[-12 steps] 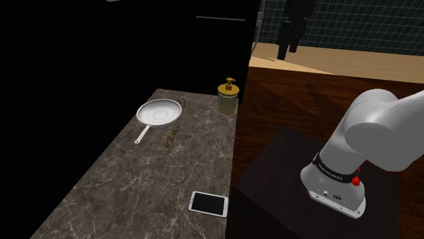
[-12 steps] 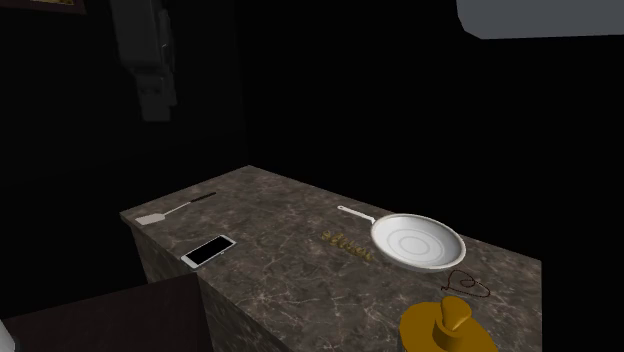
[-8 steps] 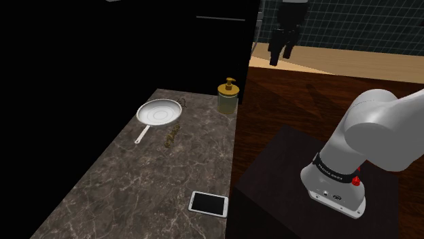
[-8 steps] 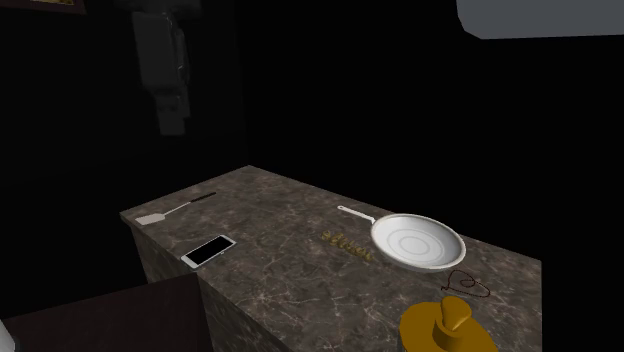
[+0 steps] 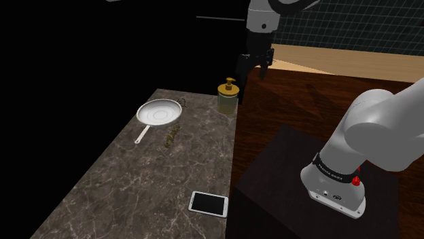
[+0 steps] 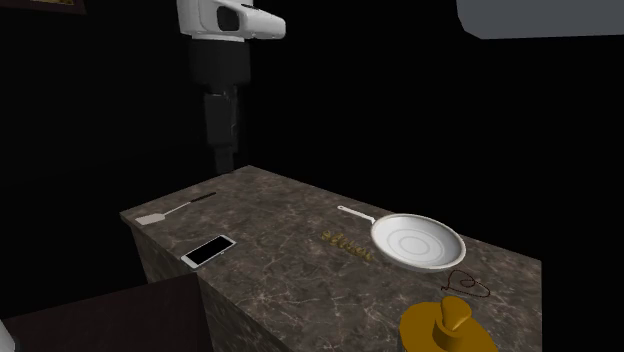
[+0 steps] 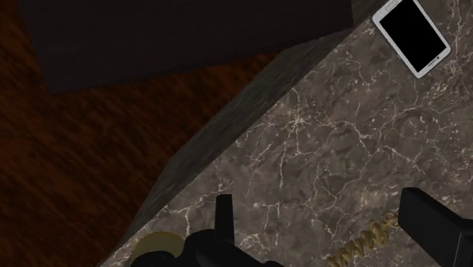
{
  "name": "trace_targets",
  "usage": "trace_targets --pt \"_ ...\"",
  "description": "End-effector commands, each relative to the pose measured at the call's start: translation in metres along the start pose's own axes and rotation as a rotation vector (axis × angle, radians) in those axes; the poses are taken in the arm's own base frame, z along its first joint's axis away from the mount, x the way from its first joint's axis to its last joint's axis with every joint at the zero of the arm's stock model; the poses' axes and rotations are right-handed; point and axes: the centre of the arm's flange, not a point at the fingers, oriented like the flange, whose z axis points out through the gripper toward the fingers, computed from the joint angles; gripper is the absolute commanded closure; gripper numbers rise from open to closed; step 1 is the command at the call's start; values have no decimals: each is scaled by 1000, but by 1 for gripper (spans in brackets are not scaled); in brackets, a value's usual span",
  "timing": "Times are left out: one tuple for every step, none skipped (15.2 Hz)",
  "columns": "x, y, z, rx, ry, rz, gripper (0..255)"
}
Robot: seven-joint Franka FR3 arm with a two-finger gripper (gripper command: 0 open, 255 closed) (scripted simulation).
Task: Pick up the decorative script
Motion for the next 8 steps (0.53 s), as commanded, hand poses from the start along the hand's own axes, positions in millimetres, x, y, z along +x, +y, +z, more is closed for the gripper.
trace_targets --pt "11 -14 16 3 2 41 0" --pt "17 -22 25 5 2 60 0" --pt "23 -29 33 6 3 79 0" --pt "30 -37 42 7 3 99 0" --pt "37 -44 50 8 3 118 0" --pt "44 -51 59 10 3 137 0" --pt "51 -58 67 11 3 156 0" --pt "58 -65 76 12 4 175 0"
